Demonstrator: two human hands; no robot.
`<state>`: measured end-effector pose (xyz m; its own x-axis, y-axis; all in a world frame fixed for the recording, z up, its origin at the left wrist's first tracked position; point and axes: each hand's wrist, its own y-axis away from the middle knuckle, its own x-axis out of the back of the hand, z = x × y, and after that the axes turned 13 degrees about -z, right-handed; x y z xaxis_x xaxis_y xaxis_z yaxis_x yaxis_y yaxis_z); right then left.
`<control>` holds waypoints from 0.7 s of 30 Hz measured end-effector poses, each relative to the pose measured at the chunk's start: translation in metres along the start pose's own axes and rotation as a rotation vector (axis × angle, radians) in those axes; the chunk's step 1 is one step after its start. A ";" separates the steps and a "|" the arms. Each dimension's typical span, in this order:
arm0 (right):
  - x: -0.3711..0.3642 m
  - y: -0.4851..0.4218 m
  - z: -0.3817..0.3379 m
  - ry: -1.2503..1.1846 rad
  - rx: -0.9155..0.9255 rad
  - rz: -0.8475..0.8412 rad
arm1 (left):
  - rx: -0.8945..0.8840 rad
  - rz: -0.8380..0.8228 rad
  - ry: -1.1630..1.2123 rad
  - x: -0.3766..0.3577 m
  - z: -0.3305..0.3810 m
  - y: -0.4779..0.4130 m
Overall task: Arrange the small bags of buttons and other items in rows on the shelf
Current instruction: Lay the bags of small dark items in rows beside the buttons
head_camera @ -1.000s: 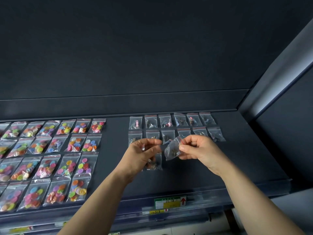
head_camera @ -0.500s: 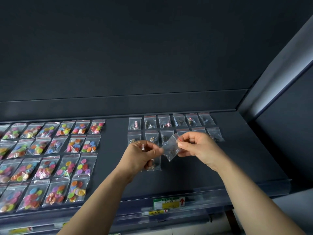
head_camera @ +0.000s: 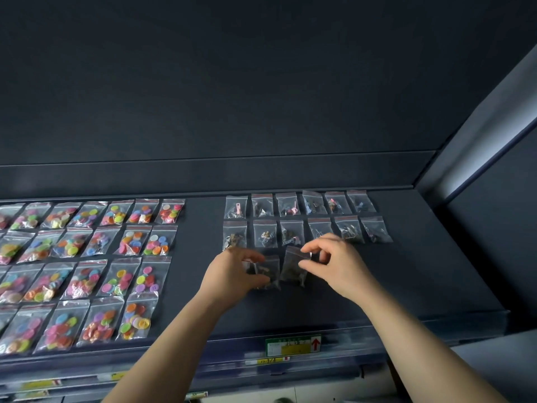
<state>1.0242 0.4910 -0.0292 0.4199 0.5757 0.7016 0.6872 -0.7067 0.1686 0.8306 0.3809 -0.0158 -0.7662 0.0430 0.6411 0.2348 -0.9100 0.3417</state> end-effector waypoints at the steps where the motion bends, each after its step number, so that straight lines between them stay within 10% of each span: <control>1: -0.003 0.002 0.002 0.029 0.011 -0.035 | 0.000 -0.002 -0.019 -0.001 0.000 -0.001; 17: -0.010 0.005 0.017 0.129 0.069 -0.242 | -0.017 0.018 -0.029 -0.001 -0.002 -0.007; 21: -0.004 0.011 0.013 0.021 0.080 -0.180 | -0.040 -0.048 0.555 0.008 0.010 0.000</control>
<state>1.0374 0.4861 -0.0395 0.2740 0.6806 0.6795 0.7952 -0.5577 0.2380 0.8308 0.3852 -0.0033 -0.9781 -0.1287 0.1637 0.1770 -0.9279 0.3281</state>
